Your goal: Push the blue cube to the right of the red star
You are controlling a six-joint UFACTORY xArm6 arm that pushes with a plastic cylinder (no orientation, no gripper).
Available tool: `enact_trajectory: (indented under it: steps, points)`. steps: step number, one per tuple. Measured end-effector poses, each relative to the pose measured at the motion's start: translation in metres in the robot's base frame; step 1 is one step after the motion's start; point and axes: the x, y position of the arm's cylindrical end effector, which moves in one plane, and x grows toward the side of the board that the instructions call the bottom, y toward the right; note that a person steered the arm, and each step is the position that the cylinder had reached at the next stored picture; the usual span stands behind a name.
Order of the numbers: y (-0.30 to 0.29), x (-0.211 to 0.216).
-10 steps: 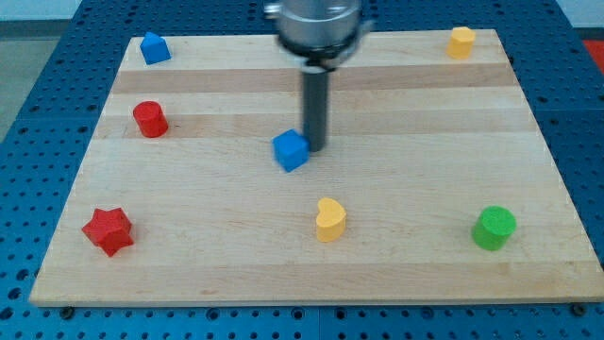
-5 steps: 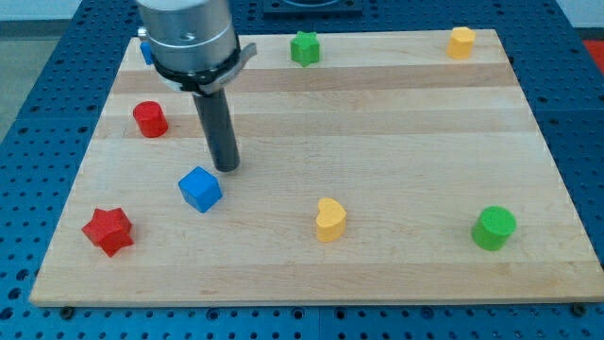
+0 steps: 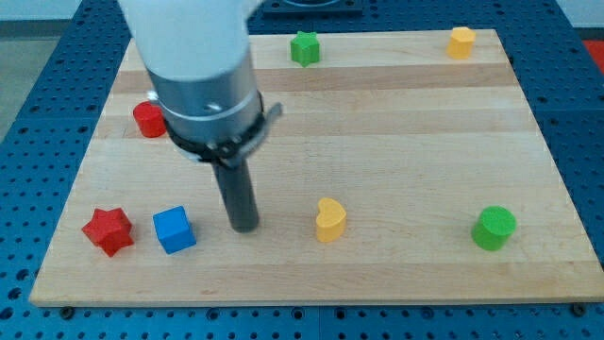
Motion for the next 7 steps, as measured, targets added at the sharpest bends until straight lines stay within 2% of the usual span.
enact_trajectory:
  steps: [1,2,5,6,7]
  points:
    - [-0.007,0.02]
    - [-0.039,0.02]
    - [-0.067,0.018]
    - [-0.038,0.009]
    - [-0.007,-0.041]
